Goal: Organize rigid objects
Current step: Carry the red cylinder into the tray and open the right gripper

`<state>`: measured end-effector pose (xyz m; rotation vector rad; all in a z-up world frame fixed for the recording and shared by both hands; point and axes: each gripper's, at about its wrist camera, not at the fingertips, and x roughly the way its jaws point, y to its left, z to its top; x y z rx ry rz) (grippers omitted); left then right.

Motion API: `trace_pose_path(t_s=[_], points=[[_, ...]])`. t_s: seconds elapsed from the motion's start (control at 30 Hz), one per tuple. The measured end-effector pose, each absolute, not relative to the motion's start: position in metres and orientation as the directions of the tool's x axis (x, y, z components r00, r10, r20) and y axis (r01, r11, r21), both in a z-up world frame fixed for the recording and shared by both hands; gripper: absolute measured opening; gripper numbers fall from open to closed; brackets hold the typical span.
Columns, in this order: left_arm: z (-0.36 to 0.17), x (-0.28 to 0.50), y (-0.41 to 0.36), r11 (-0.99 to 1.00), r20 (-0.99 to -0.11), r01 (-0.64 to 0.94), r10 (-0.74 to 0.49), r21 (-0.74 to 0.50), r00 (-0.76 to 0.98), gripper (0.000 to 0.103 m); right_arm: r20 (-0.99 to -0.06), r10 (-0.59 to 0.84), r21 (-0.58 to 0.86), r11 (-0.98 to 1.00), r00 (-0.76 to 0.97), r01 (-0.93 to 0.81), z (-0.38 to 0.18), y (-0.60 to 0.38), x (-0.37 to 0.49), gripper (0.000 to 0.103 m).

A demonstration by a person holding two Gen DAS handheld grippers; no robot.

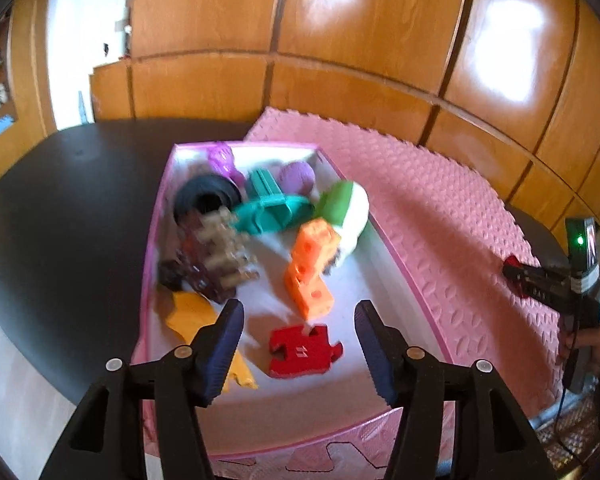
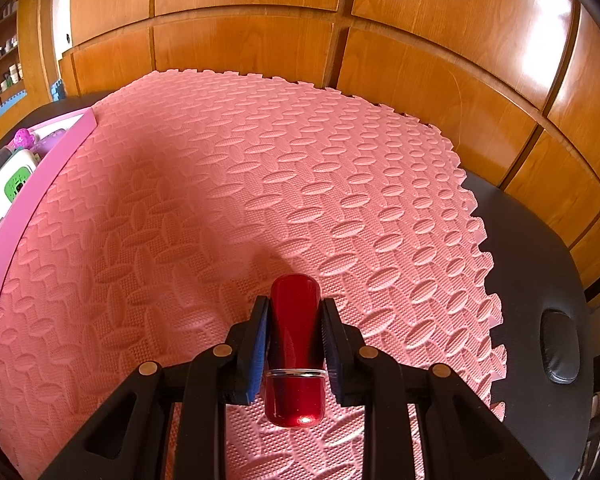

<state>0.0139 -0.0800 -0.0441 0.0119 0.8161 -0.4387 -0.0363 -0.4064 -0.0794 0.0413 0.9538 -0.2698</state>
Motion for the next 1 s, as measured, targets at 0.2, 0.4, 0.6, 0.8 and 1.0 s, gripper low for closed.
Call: trace_pose_path(t_s=[0.2, 0.4, 0.6, 0.8, 1.0], points=[[-0.029, 0.014, -0.075, 0.935, -0.692, 0.337, -0.317, -0.112, 0.649, 0.059, -0.815, -0.208, -0.078, 0.964, 0.541, 0.253, -0.079, -0.407, -0.036, 0.024], [-0.028, 0.013, -0.068, 0.949, -0.688, 0.302, -0.278, -0.088, 0.671, 0.059, -0.817, -0.211, -0.075, 0.962, 0.537, 0.263, -0.079, -0.407, -0.036, 0.024], [-0.029, 0.014, -0.06, 0.956, -0.692, 0.276, -0.264, -0.097, 0.672, 0.059, -0.824, -0.198, -0.049, 0.959, 0.531, 0.28, -0.079, -0.409, -0.036, 0.024], [-0.028, 0.014, -0.052, 0.96, -0.686, 0.26, -0.257, -0.102, 0.681, 0.059, -0.84, -0.187, -0.032, 0.954, 0.509, 0.298, -0.077, -0.41, -0.035, 0.024], [-0.027, 0.014, -0.044, 0.965, -0.678, 0.242, -0.246, -0.103, 0.693, 0.059, -0.868, -0.175, 0.007, 0.932, 0.466, 0.363, -0.074, -0.412, -0.036, 0.024]])
